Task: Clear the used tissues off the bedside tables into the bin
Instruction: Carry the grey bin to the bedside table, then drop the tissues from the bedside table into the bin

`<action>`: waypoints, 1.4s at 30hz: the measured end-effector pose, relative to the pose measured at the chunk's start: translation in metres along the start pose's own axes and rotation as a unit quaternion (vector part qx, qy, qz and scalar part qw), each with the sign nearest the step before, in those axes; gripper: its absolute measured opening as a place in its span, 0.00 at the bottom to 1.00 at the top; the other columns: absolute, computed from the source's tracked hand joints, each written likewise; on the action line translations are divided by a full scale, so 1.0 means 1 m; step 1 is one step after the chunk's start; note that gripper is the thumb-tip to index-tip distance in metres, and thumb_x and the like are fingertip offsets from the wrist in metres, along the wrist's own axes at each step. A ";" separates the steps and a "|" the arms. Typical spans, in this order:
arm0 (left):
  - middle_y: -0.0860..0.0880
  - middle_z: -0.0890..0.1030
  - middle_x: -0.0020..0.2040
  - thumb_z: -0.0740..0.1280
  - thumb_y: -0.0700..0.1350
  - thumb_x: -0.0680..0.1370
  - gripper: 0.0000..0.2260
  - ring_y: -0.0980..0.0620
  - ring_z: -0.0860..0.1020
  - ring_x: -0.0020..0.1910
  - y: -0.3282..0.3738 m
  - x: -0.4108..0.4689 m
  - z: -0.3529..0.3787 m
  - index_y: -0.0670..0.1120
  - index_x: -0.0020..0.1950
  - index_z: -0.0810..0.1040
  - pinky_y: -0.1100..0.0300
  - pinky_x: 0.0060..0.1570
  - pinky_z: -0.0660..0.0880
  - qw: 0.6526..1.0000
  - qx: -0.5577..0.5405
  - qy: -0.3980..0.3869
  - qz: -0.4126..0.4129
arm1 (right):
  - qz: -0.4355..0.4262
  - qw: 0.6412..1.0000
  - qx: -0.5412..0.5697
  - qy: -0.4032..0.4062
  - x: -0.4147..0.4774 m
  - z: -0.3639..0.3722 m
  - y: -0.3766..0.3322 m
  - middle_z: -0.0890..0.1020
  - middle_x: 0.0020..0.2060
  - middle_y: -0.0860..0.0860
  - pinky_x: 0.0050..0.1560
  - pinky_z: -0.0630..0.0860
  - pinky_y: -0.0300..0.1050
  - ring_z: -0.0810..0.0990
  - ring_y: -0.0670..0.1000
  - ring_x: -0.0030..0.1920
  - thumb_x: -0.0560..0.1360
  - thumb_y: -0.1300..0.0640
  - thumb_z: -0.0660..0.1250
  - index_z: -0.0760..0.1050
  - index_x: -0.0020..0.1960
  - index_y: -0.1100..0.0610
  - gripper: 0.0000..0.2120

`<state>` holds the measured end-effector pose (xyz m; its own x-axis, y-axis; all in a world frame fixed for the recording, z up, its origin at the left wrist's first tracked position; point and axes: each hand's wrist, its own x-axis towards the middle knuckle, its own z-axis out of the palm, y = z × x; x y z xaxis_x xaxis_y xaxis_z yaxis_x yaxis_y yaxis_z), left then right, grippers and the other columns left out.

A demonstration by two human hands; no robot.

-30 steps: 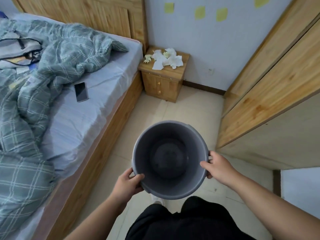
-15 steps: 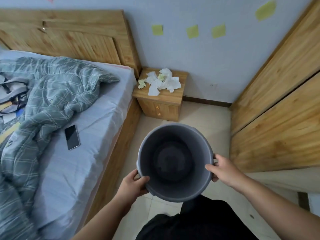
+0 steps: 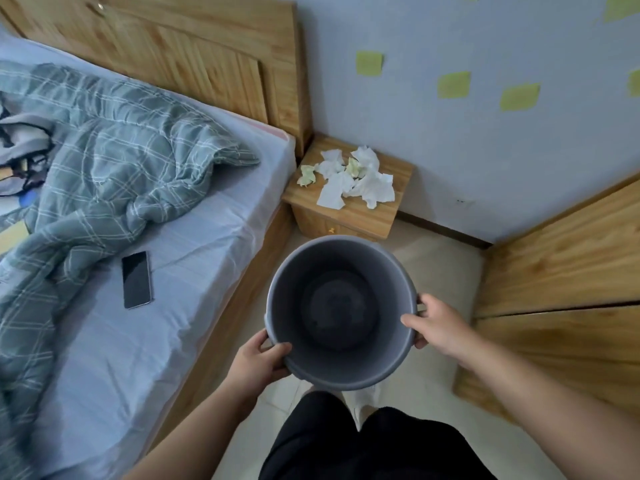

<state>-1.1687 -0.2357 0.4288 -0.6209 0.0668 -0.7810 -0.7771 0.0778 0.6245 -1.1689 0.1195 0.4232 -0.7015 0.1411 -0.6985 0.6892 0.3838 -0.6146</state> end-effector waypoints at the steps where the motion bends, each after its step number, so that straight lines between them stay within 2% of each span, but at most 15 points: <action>1: 0.46 0.90 0.49 0.71 0.37 0.80 0.13 0.42 0.89 0.46 0.006 0.011 -0.003 0.51 0.62 0.81 0.55 0.39 0.86 1.000 0.003 0.000 0.001 | 0.006 1.000 0.001 0.004 0.010 0.002 -0.007 0.87 0.33 0.47 0.30 0.81 0.43 0.84 0.48 0.28 0.76 0.59 0.71 0.75 0.52 0.51 0.07; 7: 0.49 0.90 0.48 0.72 0.39 0.81 0.12 0.45 0.89 0.47 0.038 0.087 -0.019 0.51 0.62 0.80 0.58 0.40 0.85 1.000 0.007 -0.020 -0.017 | 0.040 0.999 -0.005 0.014 0.080 0.015 -0.037 0.88 0.36 0.52 0.34 0.83 0.46 0.87 0.55 0.35 0.76 0.58 0.71 0.74 0.51 0.49 0.08; 12: 0.47 0.90 0.51 0.74 0.41 0.80 0.13 0.44 0.89 0.49 0.032 0.172 -0.023 0.50 0.64 0.81 0.57 0.41 0.86 0.998 0.010 -0.019 -0.053 | 0.075 0.997 -0.021 0.010 0.161 0.030 -0.032 0.87 0.39 0.55 0.28 0.81 0.41 0.87 0.56 0.38 0.77 0.61 0.70 0.73 0.52 0.50 0.09; 15: 0.46 0.90 0.50 0.74 0.40 0.79 0.13 0.42 0.89 0.48 -0.001 0.245 -0.022 0.49 0.63 0.81 0.54 0.43 0.86 0.997 0.011 0.001 -0.071 | 0.088 0.996 -0.029 0.004 0.235 0.048 -0.004 0.85 0.36 0.55 0.27 0.81 0.43 0.83 0.52 0.30 0.77 0.64 0.69 0.73 0.52 0.56 0.08; 21: 0.45 0.90 0.51 0.74 0.40 0.79 0.12 0.41 0.89 0.49 -0.111 0.411 -0.028 0.55 0.58 0.80 0.54 0.43 0.86 0.993 0.000 0.036 -0.110 | 0.092 0.993 -0.062 -0.035 0.397 0.115 0.085 0.86 0.39 0.56 0.28 0.82 0.45 0.86 0.56 0.35 0.76 0.63 0.71 0.73 0.54 0.55 0.10; 24: 0.46 0.89 0.55 0.75 0.42 0.78 0.17 0.41 0.89 0.52 -0.154 0.476 -0.036 0.53 0.65 0.79 0.52 0.48 0.87 0.994 0.008 0.034 -0.102 | 0.085 0.993 -0.061 -0.048 0.460 0.147 0.121 0.85 0.42 0.58 0.34 0.84 0.50 0.85 0.58 0.35 0.76 0.64 0.70 0.73 0.58 0.56 0.13; 26: 0.45 0.88 0.58 0.75 0.41 0.78 0.21 0.41 0.88 0.53 -0.174 0.509 -0.044 0.49 0.70 0.77 0.49 0.50 0.86 0.994 0.010 0.040 -0.100 | 0.074 0.994 -0.061 -0.061 0.491 0.164 0.136 0.85 0.43 0.58 0.34 0.83 0.49 0.85 0.57 0.37 0.76 0.64 0.70 0.73 0.58 0.56 0.13; 28: 0.47 0.89 0.57 0.74 0.40 0.79 0.20 0.43 0.88 0.53 -0.188 0.533 -0.050 0.48 0.70 0.77 0.52 0.47 0.86 0.995 0.011 0.044 -0.093 | 0.064 0.994 -0.058 -0.070 0.514 0.178 0.144 0.85 0.44 0.55 0.32 0.81 0.45 0.86 0.55 0.38 0.75 0.62 0.71 0.73 0.59 0.55 0.14; 32: 0.50 0.89 0.54 0.73 0.41 0.80 0.16 0.45 0.89 0.51 -0.195 0.552 -0.052 0.51 0.66 0.78 0.57 0.45 0.86 0.994 -0.005 0.060 -0.093 | 0.039 0.997 -0.046 -0.043 0.537 0.188 0.147 0.84 0.43 0.51 0.24 0.75 0.33 0.84 0.50 0.37 0.75 0.61 0.70 0.74 0.59 0.54 0.14; 34: 0.49 0.89 0.57 0.74 0.45 0.81 0.17 0.46 0.88 0.53 -0.192 0.548 -0.050 0.53 0.68 0.78 0.55 0.50 0.86 0.994 -0.009 0.050 -0.094 | 0.037 0.998 -0.037 -0.046 0.537 0.184 0.144 0.85 0.45 0.50 0.28 0.79 0.37 0.85 0.51 0.39 0.76 0.59 0.71 0.74 0.60 0.55 0.14; 36: 0.49 0.86 0.63 0.75 0.51 0.79 0.25 0.47 0.87 0.57 -0.185 0.533 -0.047 0.53 0.75 0.73 0.53 0.55 0.85 0.993 0.006 0.046 -0.106 | 0.052 0.996 -0.017 -0.068 0.526 0.176 0.139 0.85 0.47 0.50 0.38 0.83 0.47 0.86 0.53 0.42 0.78 0.55 0.74 0.72 0.62 0.54 0.16; 38: 0.49 0.81 0.67 0.75 0.56 0.78 0.34 0.47 0.84 0.61 -0.170 0.508 -0.042 0.53 0.81 0.65 0.52 0.56 0.83 0.989 0.031 0.072 -0.126 | 0.084 0.994 -0.010 -0.073 0.507 0.163 0.131 0.84 0.49 0.51 0.42 0.81 0.51 0.86 0.56 0.44 0.78 0.51 0.74 0.70 0.64 0.52 0.19; 39: 0.47 0.80 0.67 0.74 0.56 0.79 0.33 0.48 0.83 0.60 -0.160 0.491 -0.038 0.52 0.81 0.66 0.52 0.56 0.82 0.986 0.054 0.097 -0.123 | 0.098 0.993 -0.024 -0.068 0.494 0.154 0.124 0.84 0.49 0.53 0.42 0.80 0.51 0.85 0.58 0.44 0.79 0.51 0.73 0.71 0.63 0.53 0.18; 40: 0.46 0.81 0.65 0.71 0.56 0.81 0.27 0.49 0.83 0.57 -0.148 0.471 -0.034 0.51 0.78 0.70 0.53 0.53 0.82 0.983 0.082 0.121 -0.110 | 0.110 0.991 -0.045 -0.063 0.477 0.143 0.116 0.83 0.48 0.54 0.40 0.79 0.50 0.84 0.58 0.43 0.80 0.51 0.72 0.73 0.61 0.54 0.14; 42: 0.46 0.85 0.57 0.67 0.54 0.84 0.11 0.51 0.84 0.50 -0.119 0.425 -0.024 0.49 0.61 0.81 0.56 0.47 0.81 0.975 0.141 0.149 -0.087 | 0.126 0.986 -0.088 -0.070 0.437 0.118 0.096 0.84 0.43 0.56 0.38 0.78 0.49 0.82 0.56 0.37 0.81 0.54 0.69 0.78 0.55 0.59 0.09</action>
<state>-1.3430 -0.2403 0.0225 -0.5164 -0.2607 -0.8157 -0.8407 0.3357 0.4249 -1.3879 0.1104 0.0163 -0.4724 0.1299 -0.8718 0.7875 0.5064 -0.3513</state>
